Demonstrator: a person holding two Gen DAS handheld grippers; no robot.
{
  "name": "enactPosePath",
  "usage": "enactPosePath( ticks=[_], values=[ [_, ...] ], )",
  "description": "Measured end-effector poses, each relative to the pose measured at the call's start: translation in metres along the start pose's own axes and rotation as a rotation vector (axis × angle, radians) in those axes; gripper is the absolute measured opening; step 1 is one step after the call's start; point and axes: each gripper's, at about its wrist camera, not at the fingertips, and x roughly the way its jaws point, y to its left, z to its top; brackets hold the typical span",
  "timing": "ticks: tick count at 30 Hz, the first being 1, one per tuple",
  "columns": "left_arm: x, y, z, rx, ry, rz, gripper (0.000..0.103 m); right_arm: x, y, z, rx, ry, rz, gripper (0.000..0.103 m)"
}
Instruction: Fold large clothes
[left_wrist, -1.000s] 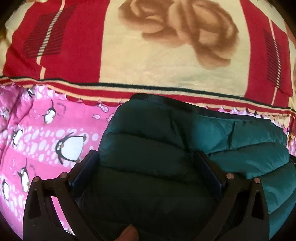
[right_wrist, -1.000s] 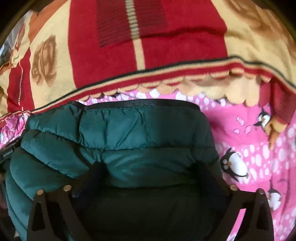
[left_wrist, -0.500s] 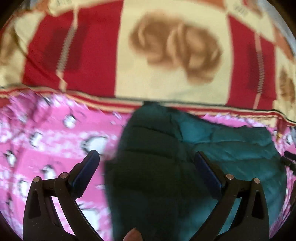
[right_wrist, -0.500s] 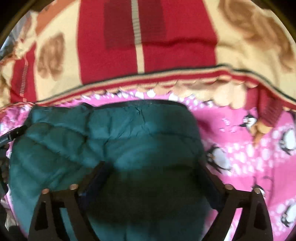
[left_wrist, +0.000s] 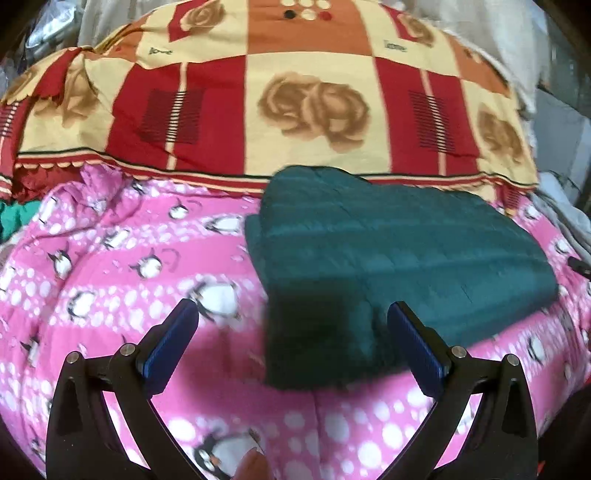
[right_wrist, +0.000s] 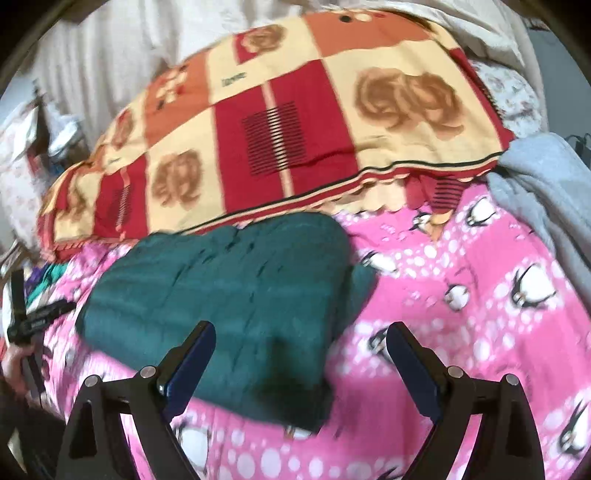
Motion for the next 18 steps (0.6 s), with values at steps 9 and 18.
enactPosePath(
  ticks=[9, 18],
  values=[
    [0.031, 0.017, -0.024, -0.044, 0.096, -0.118, 0.103, 0.049, -0.014, -0.020, 0.115, 0.079, 0.139, 0.091],
    [0.045, -0.005, -0.029, 0.017, 0.161, -0.203, 0.103, 0.065, -0.006, -0.032, 0.143, 0.089, 0.188, 0.087]
  ],
)
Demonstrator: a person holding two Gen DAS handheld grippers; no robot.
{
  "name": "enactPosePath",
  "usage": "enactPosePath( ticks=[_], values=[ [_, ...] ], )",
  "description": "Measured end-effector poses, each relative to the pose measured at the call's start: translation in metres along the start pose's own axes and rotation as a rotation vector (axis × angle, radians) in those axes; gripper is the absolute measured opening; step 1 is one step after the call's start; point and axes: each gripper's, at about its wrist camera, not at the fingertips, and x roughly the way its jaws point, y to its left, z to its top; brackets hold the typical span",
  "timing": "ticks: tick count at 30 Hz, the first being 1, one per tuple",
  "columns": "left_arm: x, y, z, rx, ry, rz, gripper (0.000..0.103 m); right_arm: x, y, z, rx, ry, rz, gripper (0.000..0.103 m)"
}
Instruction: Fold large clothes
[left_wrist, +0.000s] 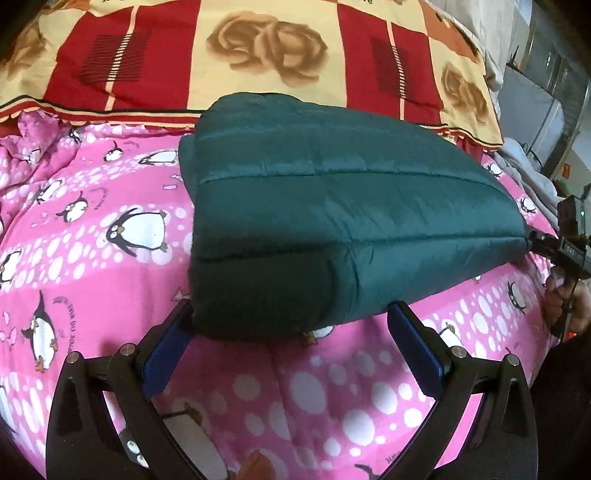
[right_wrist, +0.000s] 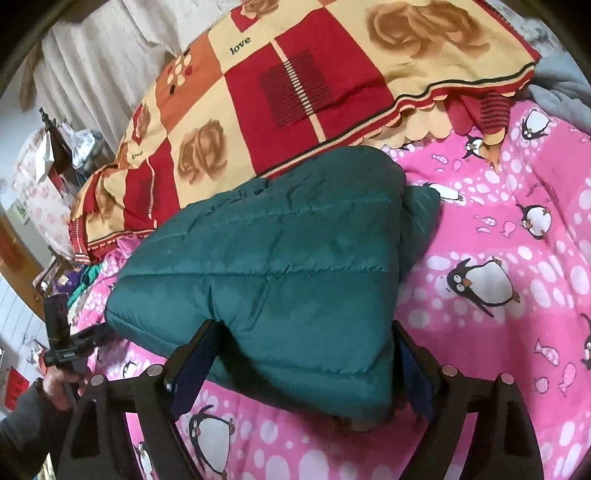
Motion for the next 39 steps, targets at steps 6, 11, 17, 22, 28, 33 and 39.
enactPosePath(
  ticks=[6, 11, 17, 22, 28, 33, 39],
  values=[
    [-0.001, 0.000, 0.008, -0.035, -0.020, -0.026, 0.103, 0.002, -0.006, -0.003, 0.053, -0.001, 0.009, 0.087],
    [-0.017, 0.013, 0.016, -0.101, -0.096, -0.088, 0.094, 0.006, -0.010, -0.008, 0.094, 0.019, 0.013, 0.092],
    [-0.015, 0.014, 0.014, -0.109, -0.077, -0.092, 0.078, -0.003, 0.004, -0.002, -0.015, -0.014, -0.009, 0.077],
    [-0.021, 0.024, 0.011, -0.129, -0.099, -0.100, 0.025, -0.009, 0.008, 0.001, -0.047, -0.035, -0.013, 0.059],
    [-0.014, 0.015, 0.009, -0.078, -0.092, -0.038, 0.027, -0.006, 0.007, -0.002, -0.060, -0.029, -0.011, 0.057],
    [-0.018, 0.008, 0.008, -0.077, -0.099, -0.012, 0.019, -0.011, 0.008, -0.002, -0.073, -0.037, -0.002, 0.043],
    [-0.040, -0.008, -0.004, -0.040, -0.118, -0.011, 0.016, -0.035, 0.006, -0.005, -0.066, -0.055, 0.023, 0.026]
  ],
)
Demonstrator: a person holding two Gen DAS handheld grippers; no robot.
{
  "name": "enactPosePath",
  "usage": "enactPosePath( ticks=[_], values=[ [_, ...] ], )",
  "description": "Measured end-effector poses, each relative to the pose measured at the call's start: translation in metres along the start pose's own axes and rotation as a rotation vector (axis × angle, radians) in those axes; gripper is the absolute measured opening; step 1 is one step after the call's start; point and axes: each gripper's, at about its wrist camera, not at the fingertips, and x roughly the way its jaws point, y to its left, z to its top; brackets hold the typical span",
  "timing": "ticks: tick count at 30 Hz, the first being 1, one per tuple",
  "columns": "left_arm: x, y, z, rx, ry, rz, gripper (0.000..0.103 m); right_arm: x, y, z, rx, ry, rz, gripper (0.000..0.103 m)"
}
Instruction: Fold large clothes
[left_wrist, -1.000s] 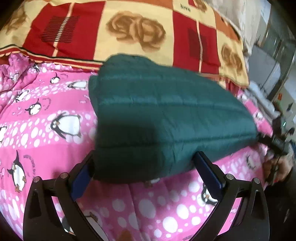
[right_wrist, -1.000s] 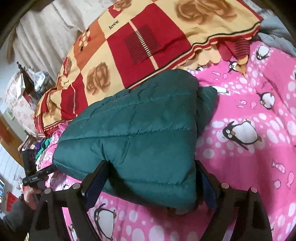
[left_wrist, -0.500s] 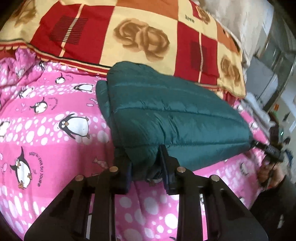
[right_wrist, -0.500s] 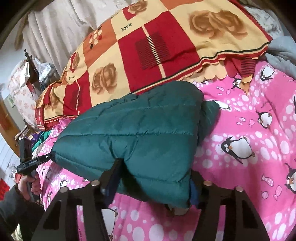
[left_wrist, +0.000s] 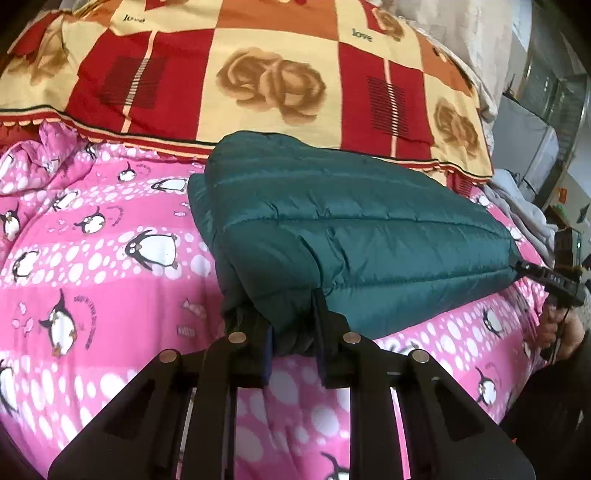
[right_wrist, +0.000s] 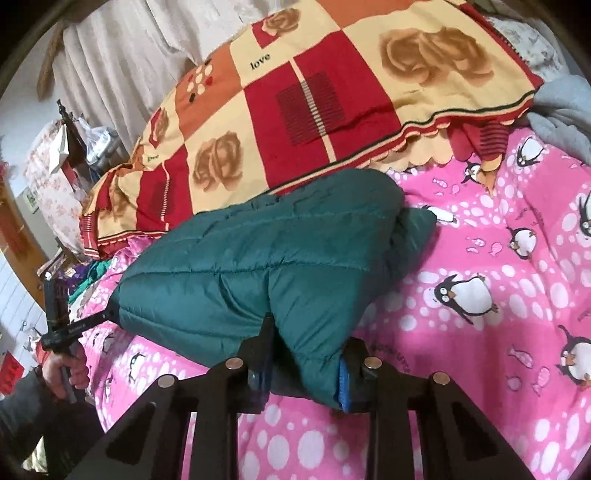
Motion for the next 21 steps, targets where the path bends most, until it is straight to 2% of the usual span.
enactPosePath(
  ticks=[13, 21],
  values=[
    [-0.050, -0.026, -0.054, 0.003, -0.028, -0.026, 0.016, -0.053, 0.012, -0.027, -0.009, 0.002, 0.022, 0.025],
    [-0.058, -0.027, -0.072, -0.029, -0.032, -0.014, 0.017, -0.071, 0.020, -0.049, -0.001, 0.012, 0.013, 0.025]
  ],
)
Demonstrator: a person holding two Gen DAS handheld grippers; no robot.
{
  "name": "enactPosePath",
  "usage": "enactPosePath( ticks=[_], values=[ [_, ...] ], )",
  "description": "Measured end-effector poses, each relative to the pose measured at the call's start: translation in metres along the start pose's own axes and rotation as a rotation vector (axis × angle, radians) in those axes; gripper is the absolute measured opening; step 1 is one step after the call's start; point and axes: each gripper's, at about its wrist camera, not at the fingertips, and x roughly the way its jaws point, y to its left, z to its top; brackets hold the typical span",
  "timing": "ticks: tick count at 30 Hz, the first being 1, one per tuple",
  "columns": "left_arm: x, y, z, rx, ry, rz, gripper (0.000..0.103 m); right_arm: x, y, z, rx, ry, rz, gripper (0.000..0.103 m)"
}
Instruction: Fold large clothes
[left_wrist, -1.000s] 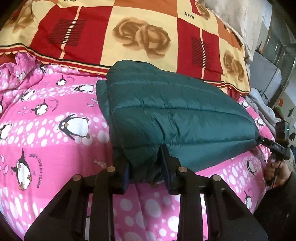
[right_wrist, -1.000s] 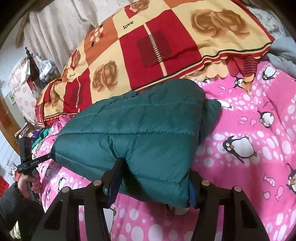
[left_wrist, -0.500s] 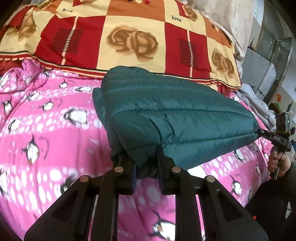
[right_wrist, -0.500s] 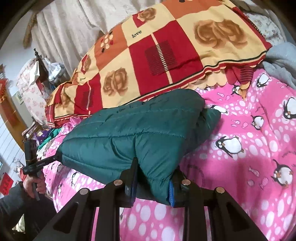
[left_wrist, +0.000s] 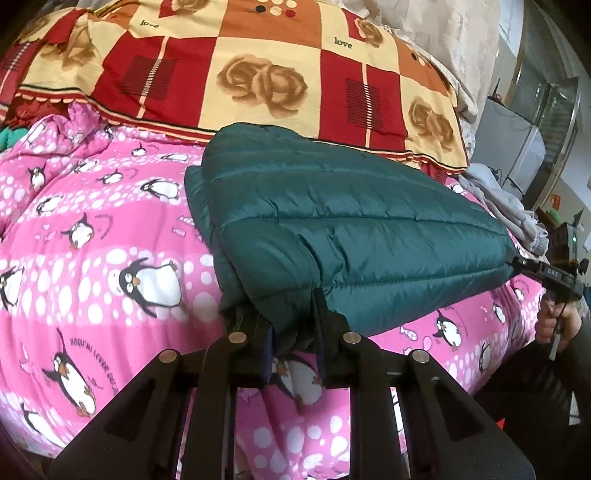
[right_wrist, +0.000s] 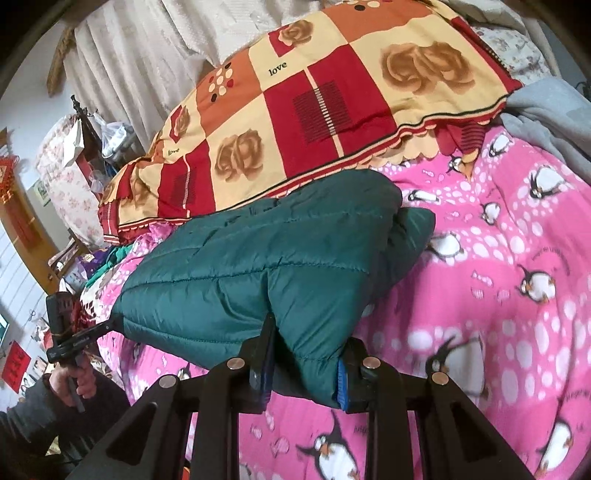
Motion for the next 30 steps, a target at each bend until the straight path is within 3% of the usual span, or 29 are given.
enactPosePath(
  ticks=[3, 6, 7, 8, 10, 12, 15, 18, 22, 26, 30],
  values=[
    [0.002, -0.001, -0.001, -0.007, -0.001, 0.030, 0.026, 0.001, 0.001, -0.004, 0.012, 0.002, -0.042, 0.028],
    [-0.002, 0.005, -0.001, -0.084, -0.017, 0.036, 0.051, -0.003, -0.002, -0.007, 0.084, -0.024, -0.075, 0.037],
    [-0.006, 0.007, -0.002, -0.103, -0.028, 0.045, 0.070, -0.007, -0.002, -0.008, 0.106, -0.035, -0.100, 0.046],
    [-0.013, 0.007, -0.004, -0.125, -0.049, 0.068, 0.081, -0.012, -0.001, -0.010, 0.118, -0.053, -0.114, 0.052],
    [-0.027, 0.000, -0.008, -0.141, -0.075, 0.099, 0.086, -0.030, 0.005, -0.016, 0.146, -0.107, -0.133, 0.052],
    [-0.033, -0.015, -0.012, -0.119, -0.036, 0.114, 0.088, -0.047, 0.017, -0.023, 0.166, -0.127, -0.183, 0.052],
    [-0.038, -0.057, -0.018, -0.018, 0.064, 0.200, 0.093, -0.062, 0.045, -0.036, 0.155, -0.056, -0.277, 0.052],
    [-0.056, -0.102, -0.020, 0.063, 0.043, 0.238, 0.093, -0.070, 0.074, -0.048, 0.122, 0.034, -0.314, 0.052],
    [-0.084, -0.151, -0.026, 0.125, 0.007, 0.349, 0.093, -0.081, 0.111, -0.063, 0.040, 0.109, -0.359, 0.052],
    [-0.105, -0.170, -0.030, 0.074, 0.036, 0.284, 0.093, -0.104, 0.152, -0.075, -0.075, 0.083, -0.378, 0.052],
    [-0.120, -0.197, -0.030, 0.130, 0.024, 0.335, 0.093, -0.125, 0.183, -0.078, -0.162, 0.050, -0.404, 0.053]
  ],
)
